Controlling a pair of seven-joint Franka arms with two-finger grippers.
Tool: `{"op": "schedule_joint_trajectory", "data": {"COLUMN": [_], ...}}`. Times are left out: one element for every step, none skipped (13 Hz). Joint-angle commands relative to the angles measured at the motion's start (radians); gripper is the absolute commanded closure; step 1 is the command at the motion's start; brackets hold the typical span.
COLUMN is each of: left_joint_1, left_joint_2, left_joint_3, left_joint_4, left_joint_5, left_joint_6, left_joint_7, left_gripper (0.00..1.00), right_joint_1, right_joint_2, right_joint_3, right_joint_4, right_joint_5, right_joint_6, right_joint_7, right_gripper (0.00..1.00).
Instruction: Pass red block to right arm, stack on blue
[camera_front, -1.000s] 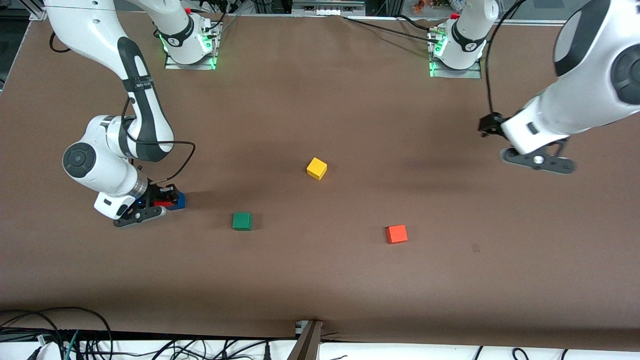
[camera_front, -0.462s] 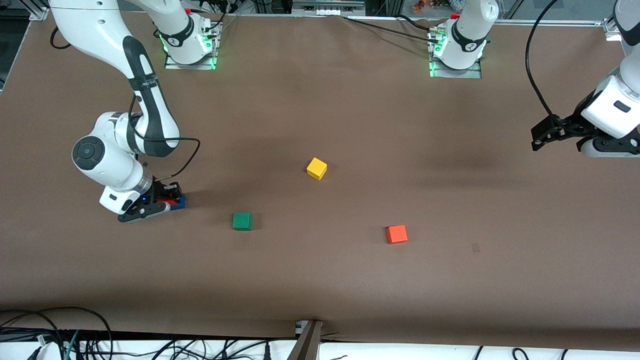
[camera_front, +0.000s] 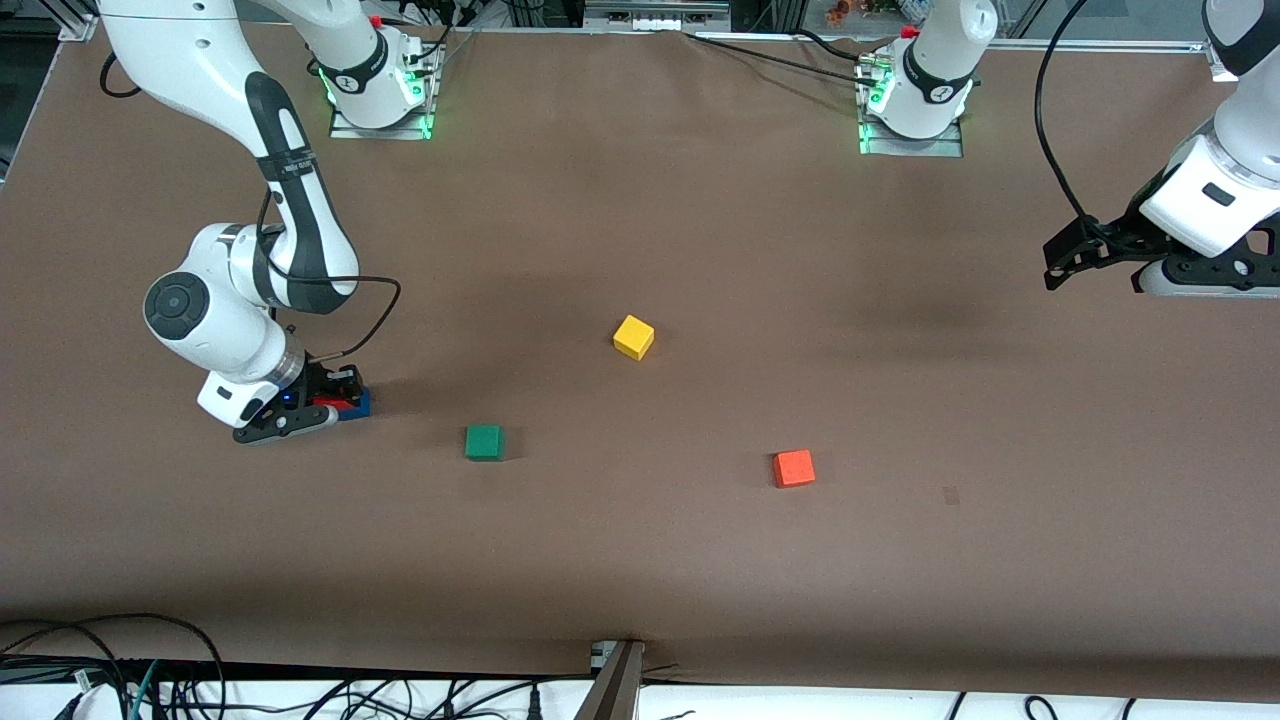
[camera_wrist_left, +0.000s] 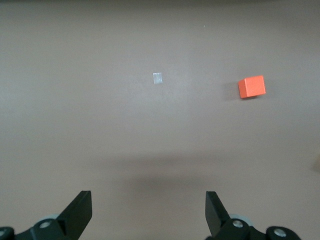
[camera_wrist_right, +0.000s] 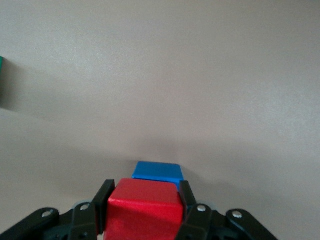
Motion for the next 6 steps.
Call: {"op": "schedule_joint_trajectory", "data": {"left_joint_1": [-0.008,-0.003,-0.006,-0.008,-0.008,-0.006], "left_joint_2": [0.053,0.064,0.067,0.076,0.075,0.077], "left_joint_3": [0.009,0.01,0.01,0.007,0.004,0.006], "left_joint_4": [0.099,0.115,0.118,0.12,0.118,0.12], "left_joint_5": [-0.01,-0.01,-0.012,-0.012,-0.01,-0.01], "left_joint_6": [-0.025,-0.036,-0.036,-0.036,-0.038,-0.038], "left_joint_7": [-0.004,-0.001,-0.002,-0.001,-0.001,0.001], "left_gripper": [0.0,0.0,0.0,0.0,0.0,0.0], "right_joint_1": [0.003,0.003,0.003,0.003,0.003,0.003], "right_joint_2": [-0.034,-0.033,-0.033,-0.033,-0.031,-0.03], "right_joint_3": [-0.006,-0.006,-0.008,-0.008,-0.008,-0.008], "right_joint_4": [-0.039,-0.039,-0.039,-0.039,-0.039,-0.039], "right_joint_5": [-0.011,-0.011,-0.011,-0.011,-0.011,-0.011], "right_joint_6": [0.013,0.013,0.013,0.013,0.013,0.013], "right_joint_7": [0.016,0.014,0.014,0.016,0.014,0.016], "right_gripper": [0.9,0.9,0.9,0.9,0.9,0.9]}}
